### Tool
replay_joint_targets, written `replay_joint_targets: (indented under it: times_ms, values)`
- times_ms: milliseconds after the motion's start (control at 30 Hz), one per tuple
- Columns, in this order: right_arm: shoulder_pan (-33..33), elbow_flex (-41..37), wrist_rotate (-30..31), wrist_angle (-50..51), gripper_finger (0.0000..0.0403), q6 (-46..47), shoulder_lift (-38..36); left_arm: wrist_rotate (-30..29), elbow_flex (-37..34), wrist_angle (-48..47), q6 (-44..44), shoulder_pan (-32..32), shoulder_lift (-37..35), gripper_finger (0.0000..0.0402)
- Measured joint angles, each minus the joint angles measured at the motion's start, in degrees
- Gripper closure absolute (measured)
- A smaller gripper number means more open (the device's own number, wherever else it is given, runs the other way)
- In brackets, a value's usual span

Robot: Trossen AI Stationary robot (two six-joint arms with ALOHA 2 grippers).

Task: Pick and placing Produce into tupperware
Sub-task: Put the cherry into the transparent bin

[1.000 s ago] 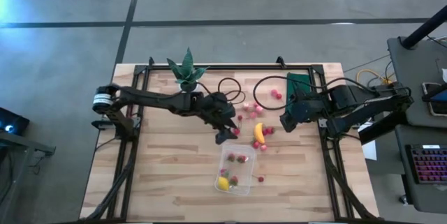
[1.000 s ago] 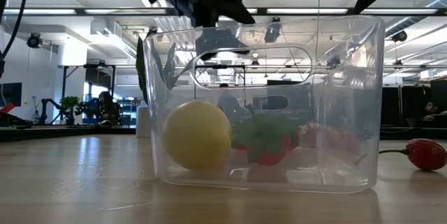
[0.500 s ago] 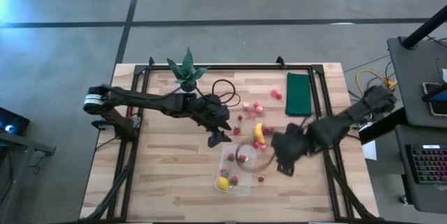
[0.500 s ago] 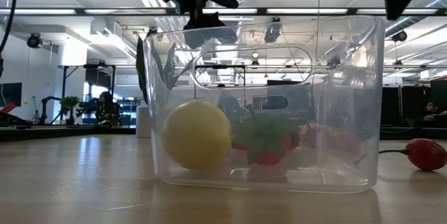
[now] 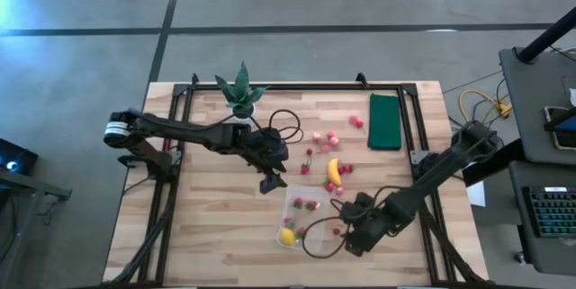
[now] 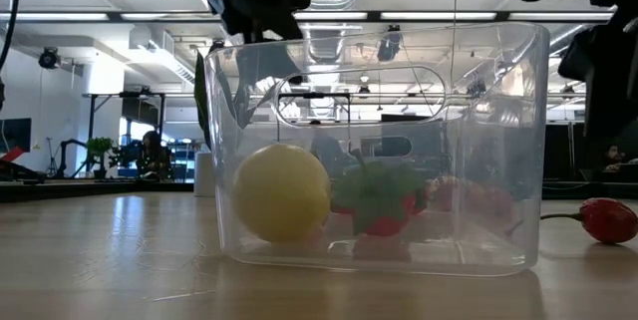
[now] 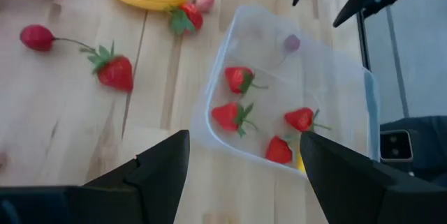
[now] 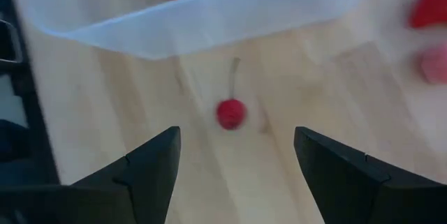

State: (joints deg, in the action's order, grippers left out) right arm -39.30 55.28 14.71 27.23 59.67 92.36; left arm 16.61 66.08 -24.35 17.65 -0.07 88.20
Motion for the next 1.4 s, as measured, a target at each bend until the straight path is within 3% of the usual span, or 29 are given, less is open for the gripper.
replay_joint_targets:
  times_ms: [233, 633, 1400]
  values:
    - [-0.5, -0.8, 1.6, -3.3, 0.0131, -2.8, 6.3, 0.0, 0.0, -0.7, -0.5, -0.3, -1.6, 0.0144]
    - [-0.4, 5.4, 3.5, -3.5, 0.0143, -4.8, 14.6, -0.6, 0.0, -2.8, -2.0, -0.3, -2.3, 0.0144]
    - [-0.4, 4.6, 2.9, -0.9, 0.0298, -2.8, 14.2, -1.1, -0.1, -3.2, -3.1, -0.3, -2.3, 0.0144]
